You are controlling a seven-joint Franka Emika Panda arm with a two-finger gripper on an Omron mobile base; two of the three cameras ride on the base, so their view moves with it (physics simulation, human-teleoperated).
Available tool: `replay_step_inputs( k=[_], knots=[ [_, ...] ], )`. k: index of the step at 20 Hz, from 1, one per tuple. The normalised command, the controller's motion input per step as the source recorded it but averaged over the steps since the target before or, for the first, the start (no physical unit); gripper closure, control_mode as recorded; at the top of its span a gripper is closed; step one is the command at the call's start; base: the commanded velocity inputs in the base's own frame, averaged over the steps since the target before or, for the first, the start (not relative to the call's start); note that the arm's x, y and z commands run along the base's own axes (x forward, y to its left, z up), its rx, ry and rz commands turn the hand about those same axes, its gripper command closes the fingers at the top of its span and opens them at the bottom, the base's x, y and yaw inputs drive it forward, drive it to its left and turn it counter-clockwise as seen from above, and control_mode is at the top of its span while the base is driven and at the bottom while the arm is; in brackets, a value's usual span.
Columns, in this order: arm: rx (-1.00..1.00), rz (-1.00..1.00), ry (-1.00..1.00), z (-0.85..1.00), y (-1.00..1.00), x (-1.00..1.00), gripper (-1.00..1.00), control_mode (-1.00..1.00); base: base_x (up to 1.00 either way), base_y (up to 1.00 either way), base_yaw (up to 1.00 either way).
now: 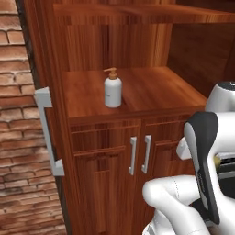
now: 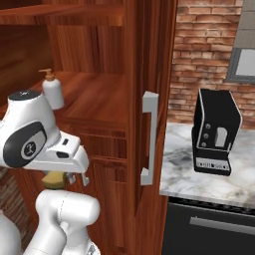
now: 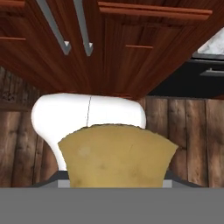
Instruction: Locate and retrieve the soap dispenser and sponge from the cabinet. Place them next to the sink.
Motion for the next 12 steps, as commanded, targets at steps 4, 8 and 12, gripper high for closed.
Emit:
replay_step_inputs(
  k=[4, 8, 12],
  knots=[
    [0.0, 0.0, 0.0, 0.0, 0.0, 0.0, 1.0, 1.0, -0.63, 0.0, 0.0],
    [0.0, 0.0, 0.0, 0.0, 0.0, 0.0, 1.0, 1.0, -0.46, 0.0, -0.02],
    [0.0, 0.0, 0.0, 0.0, 0.0, 0.0, 1.0, 1.0, -0.33, 0.0, 0.0]
  ],
)
